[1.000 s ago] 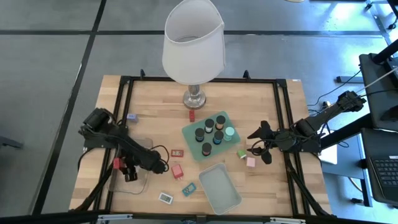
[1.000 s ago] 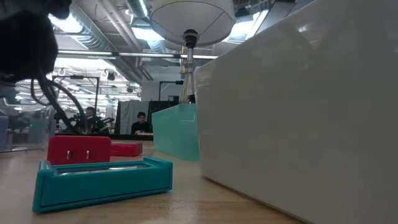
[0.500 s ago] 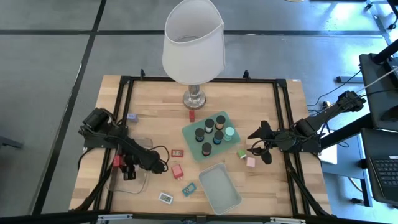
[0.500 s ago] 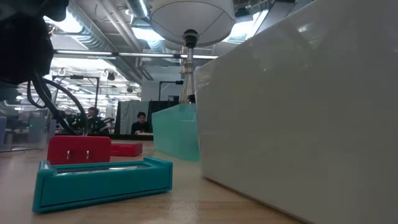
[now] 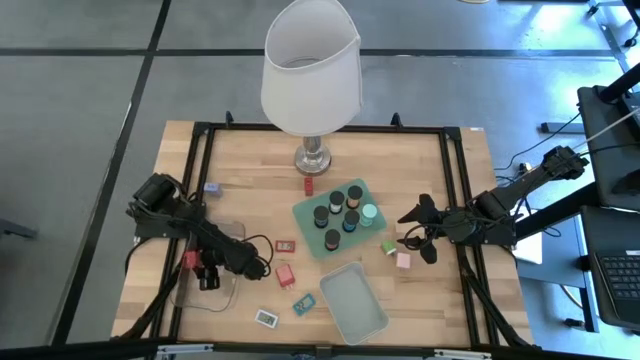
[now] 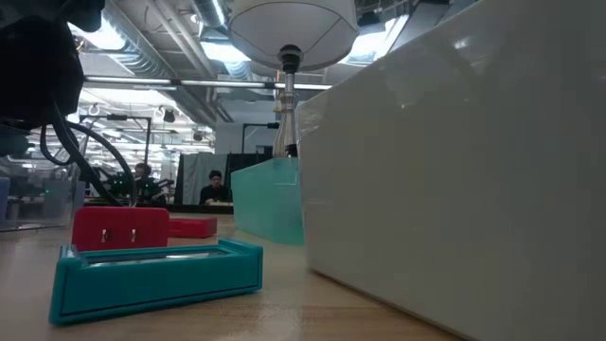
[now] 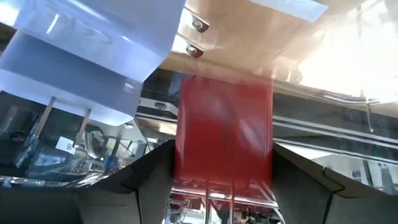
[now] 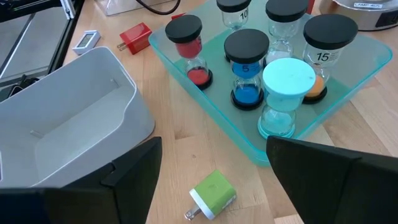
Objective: Pick & Place Office items
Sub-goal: Put the top red charger adapter into the transparent bin, then put the blue charger adapter into the transparent bin
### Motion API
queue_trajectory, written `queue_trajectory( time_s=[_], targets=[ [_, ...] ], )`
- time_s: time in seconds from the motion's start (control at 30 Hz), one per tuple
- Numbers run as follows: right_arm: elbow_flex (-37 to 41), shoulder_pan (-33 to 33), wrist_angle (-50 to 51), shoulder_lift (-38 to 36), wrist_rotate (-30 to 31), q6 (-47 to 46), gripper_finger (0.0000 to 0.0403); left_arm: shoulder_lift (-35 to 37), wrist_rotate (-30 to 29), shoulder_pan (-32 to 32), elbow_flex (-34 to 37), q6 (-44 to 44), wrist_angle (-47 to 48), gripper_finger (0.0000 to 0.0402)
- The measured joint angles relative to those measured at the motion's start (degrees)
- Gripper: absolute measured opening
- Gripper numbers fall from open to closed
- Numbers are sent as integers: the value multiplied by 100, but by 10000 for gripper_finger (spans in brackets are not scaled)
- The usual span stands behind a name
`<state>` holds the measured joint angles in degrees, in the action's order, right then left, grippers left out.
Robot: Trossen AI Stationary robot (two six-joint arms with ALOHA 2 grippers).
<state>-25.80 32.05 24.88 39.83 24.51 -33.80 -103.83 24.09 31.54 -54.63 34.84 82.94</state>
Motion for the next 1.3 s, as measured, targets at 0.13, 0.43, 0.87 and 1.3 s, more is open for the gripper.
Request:
queue_trajectory(
  time_s=[0.13,0.43,0.87,1.3],
  targets=[
    [0,0,0,-2,0,0,291,0,-199,4,0,176,6,237],
    [1,-2,0,-1,0,0,291,0,-321,4,-206,292,654,237],
    [0,-2,0,0,0,0,291,1665,-2831,-23,-1328,1411,639,237],
    [0,0,2,0,0,0,291,2610,-5395,-1723,-1352,2199,210,236]
  ],
)
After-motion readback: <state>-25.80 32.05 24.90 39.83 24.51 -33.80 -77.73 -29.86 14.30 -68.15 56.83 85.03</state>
